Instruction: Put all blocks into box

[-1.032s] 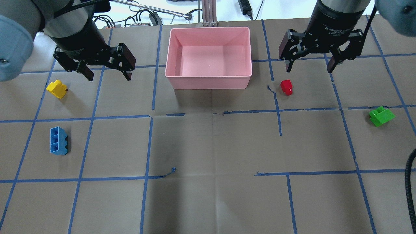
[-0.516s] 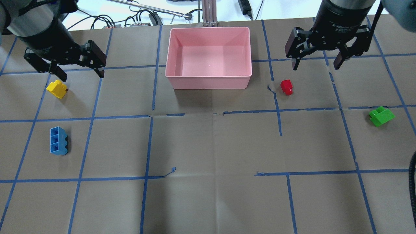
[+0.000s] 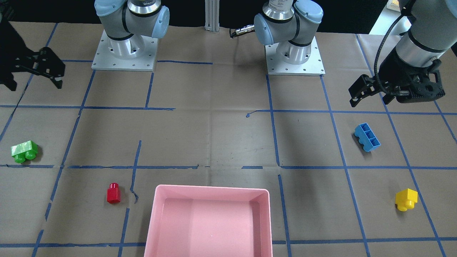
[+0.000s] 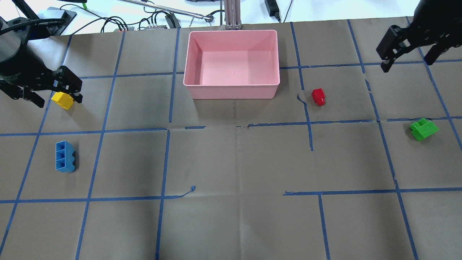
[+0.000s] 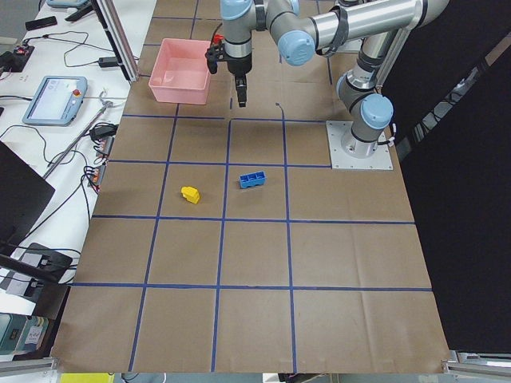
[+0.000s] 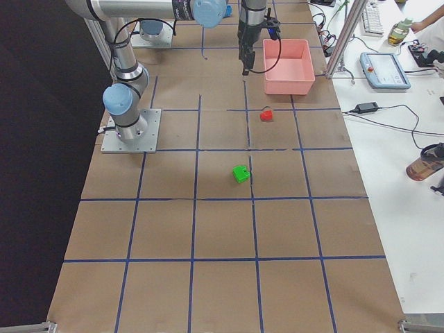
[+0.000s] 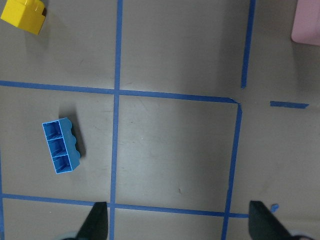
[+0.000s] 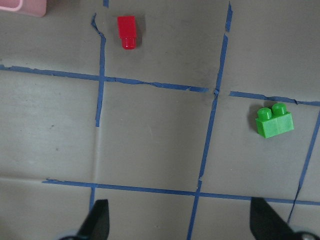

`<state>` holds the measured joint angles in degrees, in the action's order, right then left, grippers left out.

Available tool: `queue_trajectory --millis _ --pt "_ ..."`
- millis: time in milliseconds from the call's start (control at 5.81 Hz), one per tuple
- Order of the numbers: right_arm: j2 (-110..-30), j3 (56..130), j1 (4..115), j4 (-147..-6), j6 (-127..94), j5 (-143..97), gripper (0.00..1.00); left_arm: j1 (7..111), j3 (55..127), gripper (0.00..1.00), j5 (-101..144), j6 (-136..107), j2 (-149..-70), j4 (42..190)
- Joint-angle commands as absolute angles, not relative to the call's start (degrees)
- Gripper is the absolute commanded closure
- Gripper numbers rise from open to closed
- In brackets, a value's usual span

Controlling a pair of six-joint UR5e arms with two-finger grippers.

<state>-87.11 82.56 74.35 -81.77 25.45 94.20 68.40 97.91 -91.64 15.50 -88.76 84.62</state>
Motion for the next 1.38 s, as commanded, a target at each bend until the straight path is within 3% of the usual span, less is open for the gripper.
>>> queue_trajectory --millis 0,516,860,1204 --pt "-83.2 82.7 64.8 -82.2 43.1 94.0 0.0 60.2 106.6 0.01 -91.4 21.7 -89.0 76.1" --pt "-72.6 85.9 58.7 -100.9 57.4 94.0 0.0 55.3 120.1 0.01 -91.2 26.8 -92.5 57.2" --pt "-67.7 89.9 58.0 -112.0 61.8 93.9 0.0 51.5 121.7 0.02 -91.7 32.0 -97.7 52.1" --pt "-62.8 91.4 57.9 -112.6 61.8 94.0 0.0 49.8 121.8 0.01 -91.5 31.7 -101.6 50.0"
